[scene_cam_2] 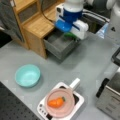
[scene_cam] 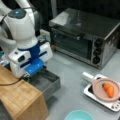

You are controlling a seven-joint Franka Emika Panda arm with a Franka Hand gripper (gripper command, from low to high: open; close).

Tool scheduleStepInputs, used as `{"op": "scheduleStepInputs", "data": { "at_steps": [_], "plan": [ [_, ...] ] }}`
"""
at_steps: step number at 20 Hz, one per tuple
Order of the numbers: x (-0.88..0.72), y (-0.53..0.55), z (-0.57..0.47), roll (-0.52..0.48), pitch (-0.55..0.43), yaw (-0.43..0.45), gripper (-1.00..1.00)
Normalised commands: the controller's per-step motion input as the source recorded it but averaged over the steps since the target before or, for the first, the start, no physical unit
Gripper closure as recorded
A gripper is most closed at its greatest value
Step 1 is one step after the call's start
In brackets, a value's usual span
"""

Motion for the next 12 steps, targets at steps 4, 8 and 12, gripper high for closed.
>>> {"op": "scheduleStepInputs", "data": {
  "at_steps": [4,8,12],
  "plan": [
    [0.1,-0.2,0.18,-0.085,0.199,0.181,-1.0],
    [0.15,-0.14,0.25,-0.083,0.206,0.175,-1.0],
    [0.2,-0.08,0.24,-0.066,0.205,0.18,-1.0]
  ]
}}
